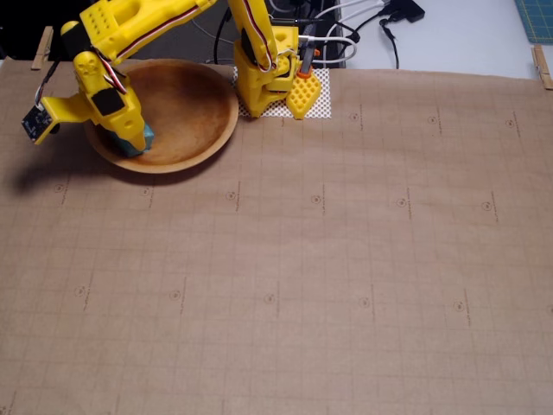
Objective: Grasp a blue block and put it in the bowl.
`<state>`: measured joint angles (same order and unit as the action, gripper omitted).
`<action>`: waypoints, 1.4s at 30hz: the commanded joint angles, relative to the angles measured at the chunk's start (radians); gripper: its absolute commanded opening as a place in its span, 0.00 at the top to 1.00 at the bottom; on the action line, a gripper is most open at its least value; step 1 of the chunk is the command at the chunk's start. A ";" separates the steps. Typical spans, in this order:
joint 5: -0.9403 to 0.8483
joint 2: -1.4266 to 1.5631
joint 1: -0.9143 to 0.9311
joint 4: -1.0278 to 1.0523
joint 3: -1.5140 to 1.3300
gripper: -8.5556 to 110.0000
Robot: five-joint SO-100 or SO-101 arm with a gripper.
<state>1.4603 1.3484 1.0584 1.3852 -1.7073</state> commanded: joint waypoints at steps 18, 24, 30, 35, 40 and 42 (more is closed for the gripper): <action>0.000 0.032 -0.029 0.000 0.043 0.70; -0.012 0.103 -0.015 0.040 0.034 0.70; -0.012 0.114 -0.014 0.091 0.037 0.63; -0.012 0.117 -0.014 0.152 0.043 0.58; -0.012 0.190 -0.014 0.221 0.057 0.57; -0.012 0.252 -0.017 0.247 0.057 0.57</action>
<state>1.4603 1.4511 1.0339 1.5999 -1.7073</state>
